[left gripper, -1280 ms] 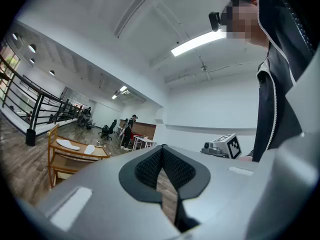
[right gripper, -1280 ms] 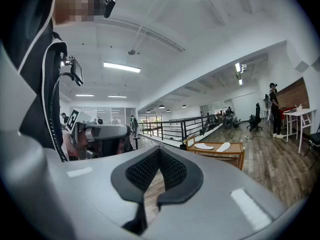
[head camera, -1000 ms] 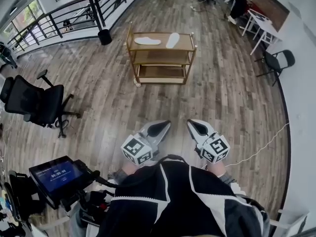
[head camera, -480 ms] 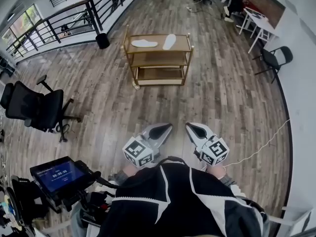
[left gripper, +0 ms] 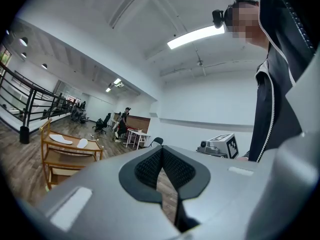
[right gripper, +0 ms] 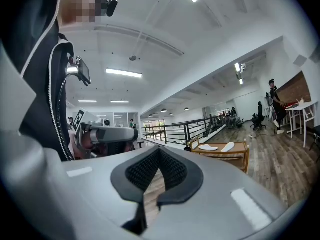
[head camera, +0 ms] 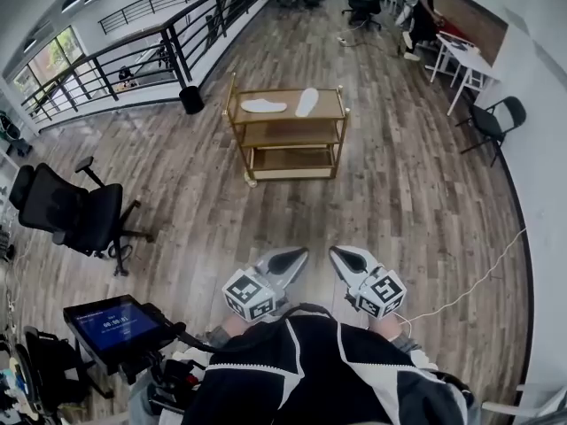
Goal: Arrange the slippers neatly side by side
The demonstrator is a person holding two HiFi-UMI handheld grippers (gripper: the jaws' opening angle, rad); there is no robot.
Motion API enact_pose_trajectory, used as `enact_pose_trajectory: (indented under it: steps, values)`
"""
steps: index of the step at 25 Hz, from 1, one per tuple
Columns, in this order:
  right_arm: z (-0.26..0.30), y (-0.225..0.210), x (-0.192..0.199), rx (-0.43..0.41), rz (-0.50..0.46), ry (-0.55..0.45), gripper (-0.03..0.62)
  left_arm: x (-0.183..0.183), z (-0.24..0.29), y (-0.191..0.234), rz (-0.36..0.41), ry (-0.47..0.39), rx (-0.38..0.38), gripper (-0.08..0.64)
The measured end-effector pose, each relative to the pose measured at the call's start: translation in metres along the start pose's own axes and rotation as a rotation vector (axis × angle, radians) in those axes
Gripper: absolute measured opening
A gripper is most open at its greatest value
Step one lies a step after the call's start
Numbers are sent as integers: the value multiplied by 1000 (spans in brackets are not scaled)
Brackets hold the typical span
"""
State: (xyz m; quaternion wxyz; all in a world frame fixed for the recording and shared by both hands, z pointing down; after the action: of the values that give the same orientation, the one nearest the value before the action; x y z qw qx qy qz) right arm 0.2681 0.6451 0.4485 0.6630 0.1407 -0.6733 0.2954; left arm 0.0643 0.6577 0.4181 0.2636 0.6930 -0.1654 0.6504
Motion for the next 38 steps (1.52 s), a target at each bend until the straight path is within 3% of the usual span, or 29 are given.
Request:
enact_pose_trajectory:
  steps: [8, 13, 22, 30, 38]
  values:
    - [6, -9, 9, -41, 17, 26, 5, 7, 4, 4, -21, 26, -7, 18]
    - [46, -30, 7, -42, 40, 52, 5, 9, 19, 50, -60, 41, 17, 18]
    - [43, -36, 8, -12, 39, 27, 5, 8, 26, 55, -55, 31, 54, 18]
    - [134, -83, -20, 57, 31, 38, 5, -11, 35, 170, -85, 8, 77, 18]
    - [214, -80, -24, 66, 15, 61, 5, -5, 23, 244, -107, 2, 126, 18]
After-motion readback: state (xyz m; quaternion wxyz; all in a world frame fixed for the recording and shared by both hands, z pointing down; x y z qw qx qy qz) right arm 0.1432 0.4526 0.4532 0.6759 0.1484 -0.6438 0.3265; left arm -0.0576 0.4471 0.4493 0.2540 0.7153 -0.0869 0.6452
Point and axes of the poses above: the fingertips, and each gripper's own axes: z forward along the fingers, y to its left, x out of its underside, the point moved 9 cm from there along -z, backward along the fingers, and after that the axes turned 4 degrees about z, right-handed, at the moved point
